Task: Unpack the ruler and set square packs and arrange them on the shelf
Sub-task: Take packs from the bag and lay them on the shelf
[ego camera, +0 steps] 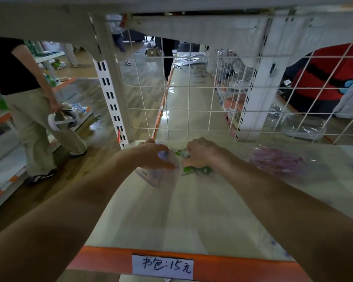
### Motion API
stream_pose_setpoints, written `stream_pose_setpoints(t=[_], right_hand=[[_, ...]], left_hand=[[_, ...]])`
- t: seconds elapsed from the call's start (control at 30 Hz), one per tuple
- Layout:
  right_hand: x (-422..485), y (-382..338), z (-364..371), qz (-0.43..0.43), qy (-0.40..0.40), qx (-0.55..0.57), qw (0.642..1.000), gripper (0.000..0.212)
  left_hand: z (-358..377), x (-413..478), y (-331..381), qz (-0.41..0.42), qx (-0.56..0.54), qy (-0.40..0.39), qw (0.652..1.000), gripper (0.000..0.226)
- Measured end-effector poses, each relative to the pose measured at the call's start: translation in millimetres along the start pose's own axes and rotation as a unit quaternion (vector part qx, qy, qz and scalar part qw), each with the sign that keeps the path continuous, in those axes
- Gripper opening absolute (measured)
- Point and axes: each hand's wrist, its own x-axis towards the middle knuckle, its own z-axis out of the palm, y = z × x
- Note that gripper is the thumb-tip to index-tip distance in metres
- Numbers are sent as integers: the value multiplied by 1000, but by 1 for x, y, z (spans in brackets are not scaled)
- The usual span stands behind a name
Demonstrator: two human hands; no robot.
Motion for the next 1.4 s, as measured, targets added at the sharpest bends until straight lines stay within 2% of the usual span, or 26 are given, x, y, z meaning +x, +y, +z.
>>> stream_pose_setpoints(t=[0.17,0.27,0.33,0.4,0.47,0.57,0.67,0.8,0.87,0.9,0.97,1.03,1.07,1.13,1.27,1.4], right_hand=[[-9,-3,-14,-7,-13,1,1000,57],[-35,14,-41,-22,-8,7,1000,55],[-54,31,-57,-30,-20,15,999,52],[-72,51,-68,-35,-34,11,999,48],[-94,73,-76,-38,-37,0,999,46],[-133,111,-84,-36,-38,-2,999,47],[-162,149,-78,-44,-102,-25,993,48],[-183,188,-53,39,-201,-48,978,99],[-194,195,-36,54,-220,-64,972,105],[-198,197,-28,38,-202,-94,974,101],[-202,194,-14,-6,-151,-113,982,77],[-201,186,-7,-38,-130,-98,986,58],[-199,181,-6,-57,-122,-98,986,56],[-196,167,-9,-89,-119,-77,986,54],[-185,132,-5,-117,-154,9,981,54],[-168,79,0,-155,-132,-28,979,61]], left_hand=[[0,-3,-2,-12,11,24,1000,65],[-5,-11,6,-8,10,81,997,65],[-8,-17,24,17,-22,123,992,61],[-10,-26,56,66,-85,128,986,56],[-9,-37,95,112,-132,96,980,56],[0,-55,147,152,-142,20,978,65],[9,-68,180,176,-148,-70,971,82],[23,-78,207,185,-113,-113,970,100],[29,-84,216,182,-98,-106,973,104],[33,-86,219,179,-78,-99,976,105],[40,-89,227,193,-26,-89,977,89],[45,-93,231,206,26,-65,976,52],[46,-96,231,203,43,-50,977,40],[41,-104,227,180,40,-39,982,36],[33,-115,193,93,6,-66,993,63],[32,-123,141,-8,2,-87,996,93]])
